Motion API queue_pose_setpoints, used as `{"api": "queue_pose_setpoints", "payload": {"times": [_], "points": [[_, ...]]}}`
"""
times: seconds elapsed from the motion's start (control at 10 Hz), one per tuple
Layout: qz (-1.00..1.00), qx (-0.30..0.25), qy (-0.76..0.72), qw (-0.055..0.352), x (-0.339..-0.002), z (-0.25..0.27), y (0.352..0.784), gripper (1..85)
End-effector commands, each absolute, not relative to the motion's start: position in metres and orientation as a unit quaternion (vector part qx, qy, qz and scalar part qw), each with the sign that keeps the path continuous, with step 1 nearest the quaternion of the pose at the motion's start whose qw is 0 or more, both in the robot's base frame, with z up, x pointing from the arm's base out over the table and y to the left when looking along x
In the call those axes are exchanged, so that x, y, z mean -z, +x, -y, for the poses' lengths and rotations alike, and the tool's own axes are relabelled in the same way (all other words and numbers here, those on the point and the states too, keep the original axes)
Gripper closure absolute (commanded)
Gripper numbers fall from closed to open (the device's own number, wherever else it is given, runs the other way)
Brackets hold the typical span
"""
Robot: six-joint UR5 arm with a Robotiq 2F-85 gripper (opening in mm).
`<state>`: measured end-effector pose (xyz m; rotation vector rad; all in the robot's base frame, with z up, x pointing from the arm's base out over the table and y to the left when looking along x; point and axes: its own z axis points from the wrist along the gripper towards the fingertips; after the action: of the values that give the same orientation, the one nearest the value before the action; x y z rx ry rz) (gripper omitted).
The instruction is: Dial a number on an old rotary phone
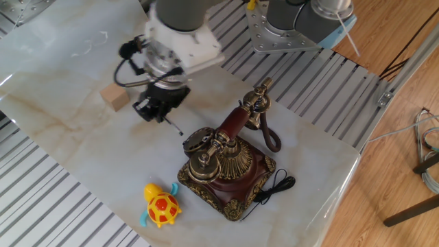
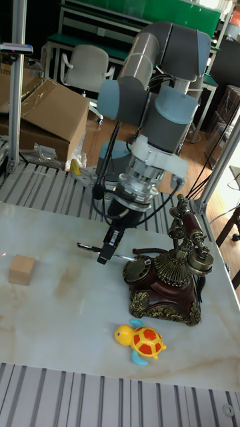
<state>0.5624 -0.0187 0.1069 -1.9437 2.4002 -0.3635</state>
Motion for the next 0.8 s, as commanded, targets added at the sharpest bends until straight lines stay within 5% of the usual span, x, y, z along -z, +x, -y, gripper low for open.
{"api": "queue_pose_setpoints", "payload": {"times": [0.0,0.2,0.7], "points": [[-0.779,0.11,-0.617,0.016,-0.102,0.036,0.565,84.3],[-0.784,0.184,-0.593,0.001,-0.112,0.07,0.581,84.3],[-0.749,0.162,-0.642,0.019,-0.082,0.103,0.6,84.3]]}}
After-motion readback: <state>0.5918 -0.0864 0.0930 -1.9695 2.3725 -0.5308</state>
